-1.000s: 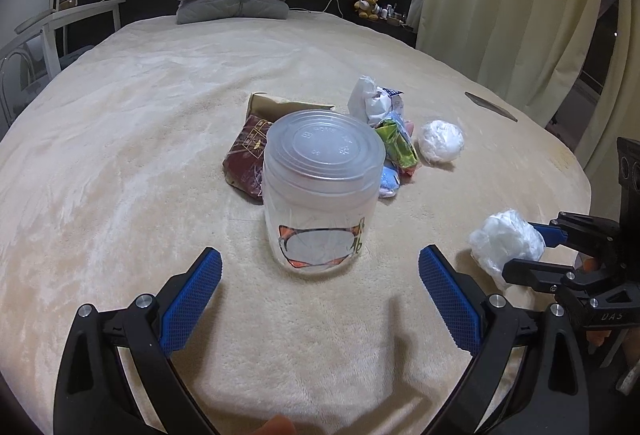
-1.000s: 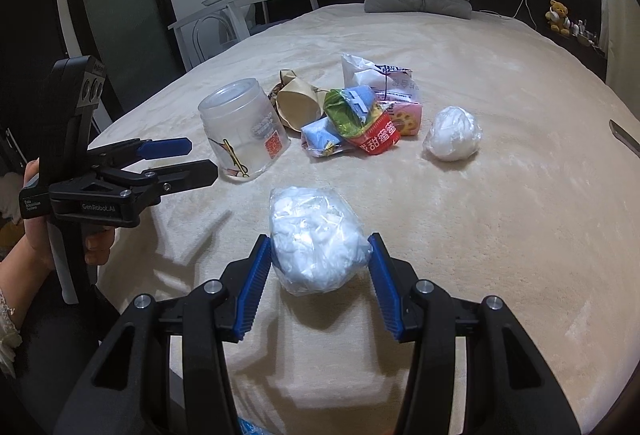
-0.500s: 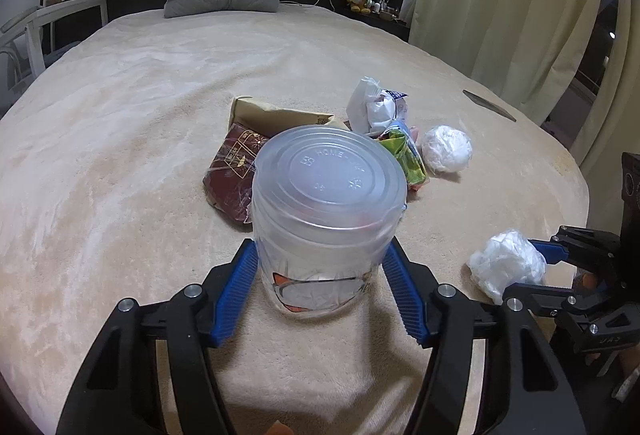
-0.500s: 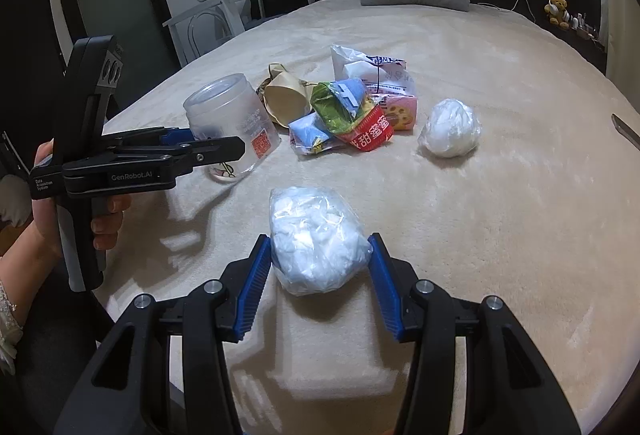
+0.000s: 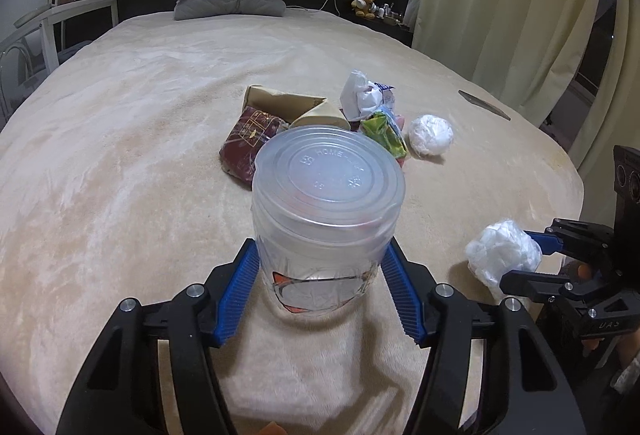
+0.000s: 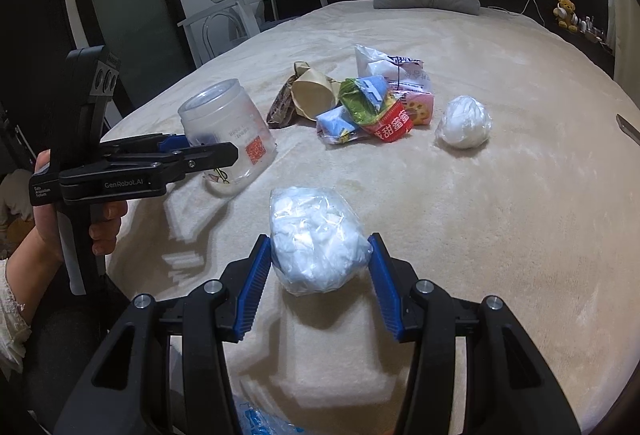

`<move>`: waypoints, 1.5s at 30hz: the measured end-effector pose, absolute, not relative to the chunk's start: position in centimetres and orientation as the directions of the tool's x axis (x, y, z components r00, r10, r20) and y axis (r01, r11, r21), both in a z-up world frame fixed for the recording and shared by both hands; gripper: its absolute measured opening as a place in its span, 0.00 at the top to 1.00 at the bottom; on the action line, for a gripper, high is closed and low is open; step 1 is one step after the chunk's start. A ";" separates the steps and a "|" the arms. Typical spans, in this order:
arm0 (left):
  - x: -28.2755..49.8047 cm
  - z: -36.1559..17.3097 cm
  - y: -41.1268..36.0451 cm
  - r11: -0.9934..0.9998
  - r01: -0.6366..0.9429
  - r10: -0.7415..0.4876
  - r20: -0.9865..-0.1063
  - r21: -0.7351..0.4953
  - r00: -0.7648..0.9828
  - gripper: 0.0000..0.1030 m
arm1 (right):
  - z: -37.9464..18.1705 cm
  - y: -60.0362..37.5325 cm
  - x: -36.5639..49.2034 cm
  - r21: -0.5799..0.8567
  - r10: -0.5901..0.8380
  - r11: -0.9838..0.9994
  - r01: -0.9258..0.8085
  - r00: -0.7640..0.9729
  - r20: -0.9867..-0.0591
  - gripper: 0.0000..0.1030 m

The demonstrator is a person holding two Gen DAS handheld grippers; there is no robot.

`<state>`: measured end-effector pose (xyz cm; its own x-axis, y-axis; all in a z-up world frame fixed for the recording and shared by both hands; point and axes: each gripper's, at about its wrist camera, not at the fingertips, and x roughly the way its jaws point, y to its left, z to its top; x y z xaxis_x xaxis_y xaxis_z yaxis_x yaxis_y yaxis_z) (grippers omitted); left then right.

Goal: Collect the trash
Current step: 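Carry the cup and white bundle down over the clear trash bag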

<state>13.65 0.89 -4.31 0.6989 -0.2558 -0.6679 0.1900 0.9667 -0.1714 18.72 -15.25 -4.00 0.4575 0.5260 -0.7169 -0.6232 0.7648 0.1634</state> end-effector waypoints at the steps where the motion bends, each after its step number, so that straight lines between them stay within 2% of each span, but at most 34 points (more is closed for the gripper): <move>1: 13.0 -4.2 0.8 0.967 0.191 -0.253 -0.666 -0.167 0.701 0.40 | -3.9 -15.3 18.3 0.166 0.531 0.761 -0.627 0.455 -0.715 0.52; 20: 1.4 -5.3 -2.5 0.970 0.196 -0.242 -0.668 -0.145 0.704 0.40 | -4.4 -17.8 9.7 0.210 0.564 0.744 -0.634 0.427 -0.707 0.52; 26: -2.0 -5.9 -3.9 0.971 0.182 -0.239 -0.686 -0.155 0.687 0.40 | -5.5 -18.1 7.2 0.215 0.537 0.763 -0.610 0.413 -0.735 0.52; 35: -5.1 -9.2 -6.6 0.975 0.163 -0.216 -0.790 -0.149 0.574 0.40 | -8.7 -17.9 5.9 0.266 0.479 0.806 -0.530 0.318 -0.818 0.52; 45: -3.5 -16.3 -8.1 0.987 0.135 -0.129 -0.939 -0.090 0.318 0.40 | -14.6 -16.9 7.7 0.266 0.348 0.874 -0.406 0.141 -0.927 0.52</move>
